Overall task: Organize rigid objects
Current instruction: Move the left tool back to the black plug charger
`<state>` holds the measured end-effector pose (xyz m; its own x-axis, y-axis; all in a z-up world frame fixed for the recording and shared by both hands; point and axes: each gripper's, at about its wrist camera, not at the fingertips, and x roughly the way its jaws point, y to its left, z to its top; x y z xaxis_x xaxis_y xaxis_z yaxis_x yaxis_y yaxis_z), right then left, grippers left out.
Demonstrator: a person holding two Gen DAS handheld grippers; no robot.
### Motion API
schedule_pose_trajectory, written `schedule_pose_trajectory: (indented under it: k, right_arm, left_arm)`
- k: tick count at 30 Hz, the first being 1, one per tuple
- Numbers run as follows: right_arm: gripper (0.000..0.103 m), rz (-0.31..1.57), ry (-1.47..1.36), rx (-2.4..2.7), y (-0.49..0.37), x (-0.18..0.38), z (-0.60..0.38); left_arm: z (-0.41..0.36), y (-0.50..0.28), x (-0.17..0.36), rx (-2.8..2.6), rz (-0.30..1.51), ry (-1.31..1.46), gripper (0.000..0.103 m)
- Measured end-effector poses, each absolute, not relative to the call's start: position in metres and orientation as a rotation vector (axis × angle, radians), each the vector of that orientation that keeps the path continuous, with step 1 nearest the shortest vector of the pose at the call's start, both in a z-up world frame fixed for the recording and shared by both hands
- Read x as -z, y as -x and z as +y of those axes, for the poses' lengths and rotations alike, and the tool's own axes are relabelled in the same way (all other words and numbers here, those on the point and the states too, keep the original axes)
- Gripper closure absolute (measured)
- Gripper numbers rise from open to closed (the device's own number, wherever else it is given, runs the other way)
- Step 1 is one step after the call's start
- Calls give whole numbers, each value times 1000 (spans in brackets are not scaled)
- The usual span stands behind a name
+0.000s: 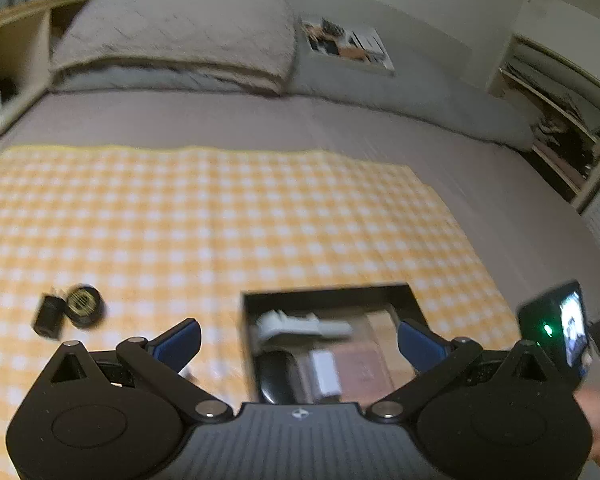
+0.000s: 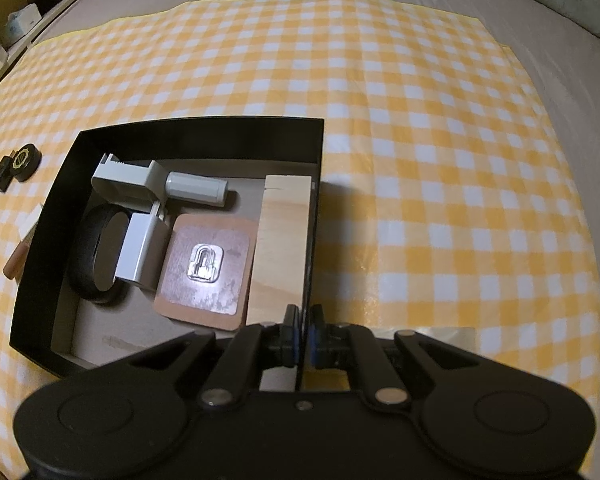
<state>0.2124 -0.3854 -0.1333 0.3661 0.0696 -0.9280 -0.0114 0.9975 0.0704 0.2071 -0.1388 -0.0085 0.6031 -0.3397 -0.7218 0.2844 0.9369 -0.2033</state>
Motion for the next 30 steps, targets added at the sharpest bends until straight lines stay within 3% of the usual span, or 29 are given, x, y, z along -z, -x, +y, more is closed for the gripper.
schedule_pose_trajectory:
  k: [12,30]
  right_arm:
    - [97,1198,-62,-47,-218,137,-394]
    - [97,1202,-50,-52,-212,134,-388]
  left_arm:
    - [-74,-233,6,192,734,53,0]
    - [35,-299,67,72,764,-12,0]
